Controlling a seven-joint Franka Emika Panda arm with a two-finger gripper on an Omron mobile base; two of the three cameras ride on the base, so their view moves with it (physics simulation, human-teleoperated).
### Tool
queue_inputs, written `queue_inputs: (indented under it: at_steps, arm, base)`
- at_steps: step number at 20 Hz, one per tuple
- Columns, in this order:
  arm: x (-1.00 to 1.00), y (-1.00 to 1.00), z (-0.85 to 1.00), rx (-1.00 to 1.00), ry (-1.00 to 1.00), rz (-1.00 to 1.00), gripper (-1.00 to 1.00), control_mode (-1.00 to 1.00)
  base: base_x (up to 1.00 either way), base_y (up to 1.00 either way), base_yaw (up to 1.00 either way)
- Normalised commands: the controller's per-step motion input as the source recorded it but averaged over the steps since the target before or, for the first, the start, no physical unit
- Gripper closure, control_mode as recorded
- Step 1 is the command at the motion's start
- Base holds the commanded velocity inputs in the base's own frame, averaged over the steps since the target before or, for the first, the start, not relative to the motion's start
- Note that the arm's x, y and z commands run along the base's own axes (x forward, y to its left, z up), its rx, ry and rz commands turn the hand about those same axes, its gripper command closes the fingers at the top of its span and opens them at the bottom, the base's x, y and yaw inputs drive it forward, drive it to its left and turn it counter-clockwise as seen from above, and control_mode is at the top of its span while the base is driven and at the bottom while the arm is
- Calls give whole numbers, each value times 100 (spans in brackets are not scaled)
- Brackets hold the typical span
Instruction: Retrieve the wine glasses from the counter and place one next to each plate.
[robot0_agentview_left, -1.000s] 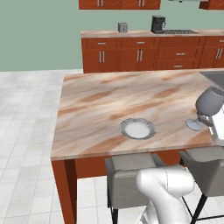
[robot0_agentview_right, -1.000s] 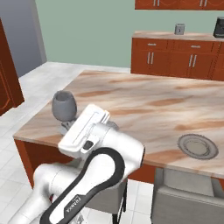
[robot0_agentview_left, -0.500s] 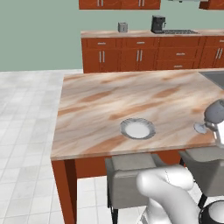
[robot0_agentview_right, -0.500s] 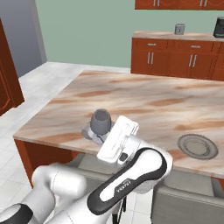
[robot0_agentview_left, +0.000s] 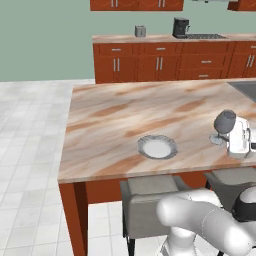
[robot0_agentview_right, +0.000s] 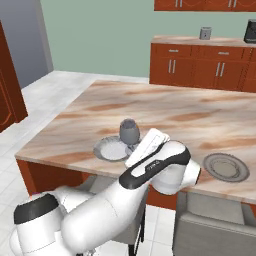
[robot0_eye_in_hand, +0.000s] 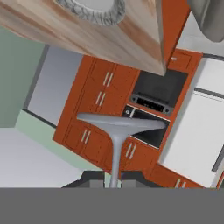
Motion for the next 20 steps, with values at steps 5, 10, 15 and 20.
queue_inputs:
  at_steps: [5, 10, 15, 20]
  arm:
    - [100, 0, -18, 0, 31, -1, 100, -100]
    - [88, 0, -32, -1, 26, 0, 100, -100]
    - [56, -1, -47, -3, 15, 0, 100, -100]
    - [28, -26, -49, 0, 1, 1, 100, -100]
  base:
    - [0, 0, 0]
    - [0, 0, 0]
    - [0, 0, 0]
    - [0, 0, 0]
